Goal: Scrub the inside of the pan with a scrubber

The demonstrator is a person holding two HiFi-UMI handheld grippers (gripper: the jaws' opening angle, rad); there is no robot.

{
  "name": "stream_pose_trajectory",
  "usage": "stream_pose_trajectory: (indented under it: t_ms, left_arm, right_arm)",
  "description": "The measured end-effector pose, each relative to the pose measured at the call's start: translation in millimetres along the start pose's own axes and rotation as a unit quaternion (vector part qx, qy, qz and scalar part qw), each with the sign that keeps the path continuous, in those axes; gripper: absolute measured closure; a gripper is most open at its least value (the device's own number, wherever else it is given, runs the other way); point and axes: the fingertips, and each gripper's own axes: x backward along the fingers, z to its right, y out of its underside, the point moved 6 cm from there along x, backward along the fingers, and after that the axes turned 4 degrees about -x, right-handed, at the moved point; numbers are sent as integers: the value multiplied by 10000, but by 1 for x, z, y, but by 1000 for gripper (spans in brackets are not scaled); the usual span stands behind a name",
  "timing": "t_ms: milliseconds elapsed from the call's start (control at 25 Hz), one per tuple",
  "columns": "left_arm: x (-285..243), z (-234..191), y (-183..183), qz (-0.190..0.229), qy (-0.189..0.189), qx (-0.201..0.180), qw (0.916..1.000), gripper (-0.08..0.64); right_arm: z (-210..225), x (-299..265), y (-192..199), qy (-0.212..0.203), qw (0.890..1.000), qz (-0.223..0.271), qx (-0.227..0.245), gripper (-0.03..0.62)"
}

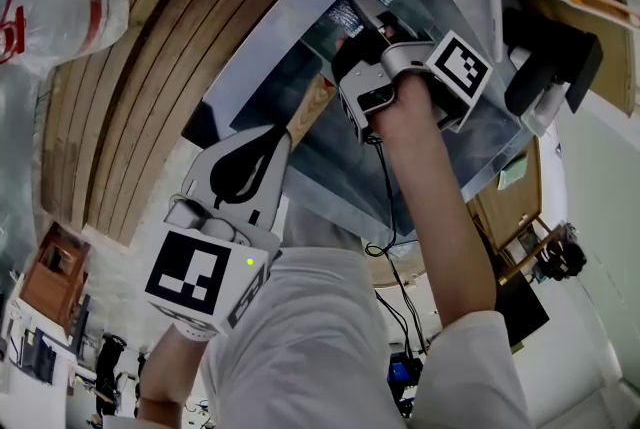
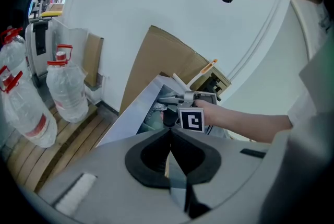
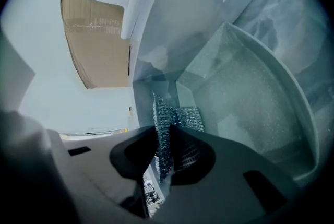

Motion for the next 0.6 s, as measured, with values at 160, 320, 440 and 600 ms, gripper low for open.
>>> stream_pose_trajectory:
  t_ms: [160,320,440,600]
  left_arm:
    - [0,0,-5,14,-9,-30,10000,555]
    - [4,1,-9,42,-23,-63,10000,555]
    - [10,2,-10,62,-36,-96,9999,555]
    - [19,5,-11,92,-65,-165,9998,555]
  right_arm:
    - [4,3,9,-110,9992,-1,-385,534]
    - [6,8,18,-244,9970,28,-735,534]
    - [6,12,19,-445,9943,87,-968,534]
    - [3,23,14,-495,9943,151,-934,535]
